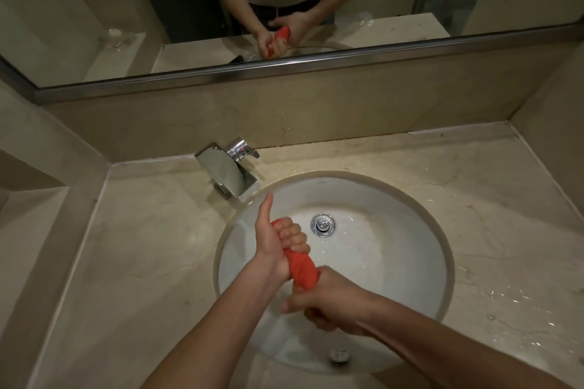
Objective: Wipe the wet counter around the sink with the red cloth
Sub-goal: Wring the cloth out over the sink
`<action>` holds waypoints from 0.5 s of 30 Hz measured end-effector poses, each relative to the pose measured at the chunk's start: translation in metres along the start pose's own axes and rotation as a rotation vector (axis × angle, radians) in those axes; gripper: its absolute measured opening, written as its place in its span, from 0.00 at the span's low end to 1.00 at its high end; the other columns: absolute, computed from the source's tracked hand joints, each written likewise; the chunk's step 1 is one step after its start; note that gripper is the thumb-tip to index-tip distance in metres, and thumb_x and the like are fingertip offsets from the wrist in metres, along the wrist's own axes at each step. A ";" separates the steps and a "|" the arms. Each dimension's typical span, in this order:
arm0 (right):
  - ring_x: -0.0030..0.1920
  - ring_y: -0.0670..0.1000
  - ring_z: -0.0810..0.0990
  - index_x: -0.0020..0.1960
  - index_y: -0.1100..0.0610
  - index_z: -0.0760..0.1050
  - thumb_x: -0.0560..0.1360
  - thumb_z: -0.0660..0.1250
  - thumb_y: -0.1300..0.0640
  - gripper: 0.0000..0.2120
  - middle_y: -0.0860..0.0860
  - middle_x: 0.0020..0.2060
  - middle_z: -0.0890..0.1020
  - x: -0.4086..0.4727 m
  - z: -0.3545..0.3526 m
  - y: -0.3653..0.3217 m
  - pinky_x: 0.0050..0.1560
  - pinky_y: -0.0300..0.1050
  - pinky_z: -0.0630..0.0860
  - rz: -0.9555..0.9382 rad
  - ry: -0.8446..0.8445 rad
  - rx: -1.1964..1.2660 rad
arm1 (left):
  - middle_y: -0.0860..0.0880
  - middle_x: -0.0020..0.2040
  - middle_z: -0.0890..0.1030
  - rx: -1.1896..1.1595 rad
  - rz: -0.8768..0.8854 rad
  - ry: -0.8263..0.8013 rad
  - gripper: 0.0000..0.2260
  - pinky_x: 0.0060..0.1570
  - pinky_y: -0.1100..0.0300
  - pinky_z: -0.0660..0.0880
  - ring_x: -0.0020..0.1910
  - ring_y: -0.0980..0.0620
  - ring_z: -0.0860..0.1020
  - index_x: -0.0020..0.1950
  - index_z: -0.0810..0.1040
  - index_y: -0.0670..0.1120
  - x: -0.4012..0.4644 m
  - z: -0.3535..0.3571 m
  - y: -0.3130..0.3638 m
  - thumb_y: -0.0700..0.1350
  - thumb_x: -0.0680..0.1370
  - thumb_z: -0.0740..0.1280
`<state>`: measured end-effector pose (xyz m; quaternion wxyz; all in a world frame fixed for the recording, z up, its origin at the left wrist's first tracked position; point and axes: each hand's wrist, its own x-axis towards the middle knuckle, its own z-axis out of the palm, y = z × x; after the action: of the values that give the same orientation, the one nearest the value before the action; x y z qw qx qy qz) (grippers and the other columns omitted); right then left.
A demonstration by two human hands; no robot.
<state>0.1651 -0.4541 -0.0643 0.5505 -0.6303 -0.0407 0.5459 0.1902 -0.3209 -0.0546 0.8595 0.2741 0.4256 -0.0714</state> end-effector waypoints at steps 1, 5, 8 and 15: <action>0.21 0.47 0.61 0.26 0.52 0.64 0.67 0.76 0.61 0.22 0.47 0.21 0.64 0.009 0.000 -0.002 0.25 0.42 0.59 -0.020 0.148 -0.145 | 0.54 0.21 0.56 0.025 0.051 0.073 0.29 0.18 0.68 0.53 0.17 0.57 0.55 0.24 0.58 0.50 0.007 0.002 0.000 0.67 0.74 0.63; 0.33 0.56 0.74 0.32 0.56 0.66 0.75 0.64 0.54 0.15 0.55 0.30 0.74 0.044 -0.017 0.004 0.36 0.47 0.69 -0.134 0.363 -0.838 | 0.51 0.22 0.59 0.138 0.249 0.368 0.29 0.20 0.65 0.57 0.18 0.53 0.56 0.26 0.58 0.48 0.031 0.006 -0.005 0.67 0.76 0.61; 0.44 0.63 0.78 0.44 0.56 0.74 0.78 0.57 0.57 0.08 0.59 0.41 0.79 0.051 -0.028 0.006 0.39 0.48 0.65 -0.199 0.379 -1.267 | 0.45 0.26 0.72 0.200 0.247 0.588 0.30 0.26 0.60 0.69 0.19 0.48 0.66 0.33 0.69 0.42 0.046 -0.006 -0.014 0.68 0.76 0.55; 0.50 0.64 0.81 0.54 0.61 0.77 0.85 0.51 0.47 0.21 0.61 0.50 0.83 0.041 -0.026 0.000 0.41 0.50 0.61 -0.290 0.330 -1.639 | 0.40 0.48 0.81 0.887 0.451 0.736 0.36 0.45 0.51 0.73 0.48 0.38 0.79 0.45 0.79 0.37 0.042 0.007 -0.029 0.68 0.79 0.48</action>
<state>0.2003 -0.4444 -0.0960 -0.0169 -0.8900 -0.4231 0.1688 0.2107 -0.3444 -0.0957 0.4543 0.6952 0.5555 0.0414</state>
